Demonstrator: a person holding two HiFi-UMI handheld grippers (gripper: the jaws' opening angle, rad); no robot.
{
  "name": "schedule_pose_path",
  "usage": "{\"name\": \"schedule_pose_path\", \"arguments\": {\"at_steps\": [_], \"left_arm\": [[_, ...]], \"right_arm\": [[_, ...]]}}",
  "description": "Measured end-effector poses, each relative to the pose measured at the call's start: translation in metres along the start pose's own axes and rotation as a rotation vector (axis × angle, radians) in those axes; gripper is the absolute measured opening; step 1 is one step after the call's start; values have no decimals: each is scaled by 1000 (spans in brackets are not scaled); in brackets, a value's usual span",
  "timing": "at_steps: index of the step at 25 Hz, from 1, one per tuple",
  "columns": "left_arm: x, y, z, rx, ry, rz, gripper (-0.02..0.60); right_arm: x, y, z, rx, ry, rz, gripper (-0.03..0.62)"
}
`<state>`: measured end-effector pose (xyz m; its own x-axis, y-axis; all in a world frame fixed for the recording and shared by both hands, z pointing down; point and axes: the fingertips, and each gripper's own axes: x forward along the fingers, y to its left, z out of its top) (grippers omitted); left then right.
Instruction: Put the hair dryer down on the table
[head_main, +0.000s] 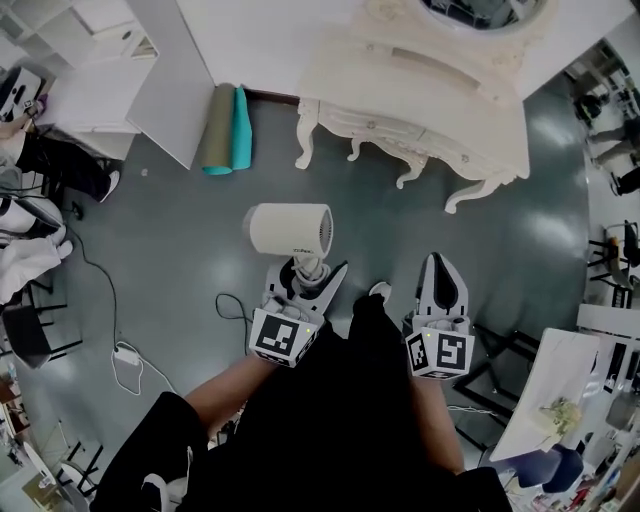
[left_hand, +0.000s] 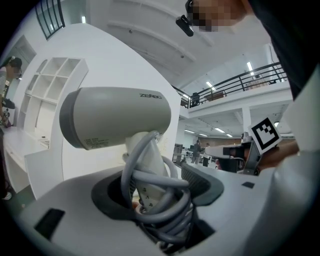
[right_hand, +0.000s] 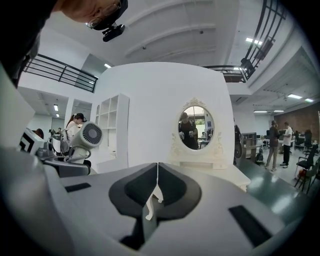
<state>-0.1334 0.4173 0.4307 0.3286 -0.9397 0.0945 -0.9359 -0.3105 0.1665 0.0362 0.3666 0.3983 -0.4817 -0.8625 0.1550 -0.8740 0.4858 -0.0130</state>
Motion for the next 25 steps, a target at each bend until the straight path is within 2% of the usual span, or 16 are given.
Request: {"name": "schedule_pose_path", "arguments": {"at_steps": [3, 8, 12, 18, 25], "left_arm": [[4, 1, 2, -9, 0, 9, 291], [25, -7, -1, 55, 25, -10, 291], [48, -1, -5, 23, 36, 36, 291], [99, 1, 10, 48, 33, 73, 291], [172, -16, 23, 98, 45, 31, 291]], "right_arm": [[10, -10, 2, 10, -10, -7, 20], [32, -24, -1, 38, -14, 24, 20], [55, -31, 1, 30, -20, 79, 20], [91, -66, 14, 14, -43, 125, 20], [126, -123, 18, 84, -45, 143, 20]]}}
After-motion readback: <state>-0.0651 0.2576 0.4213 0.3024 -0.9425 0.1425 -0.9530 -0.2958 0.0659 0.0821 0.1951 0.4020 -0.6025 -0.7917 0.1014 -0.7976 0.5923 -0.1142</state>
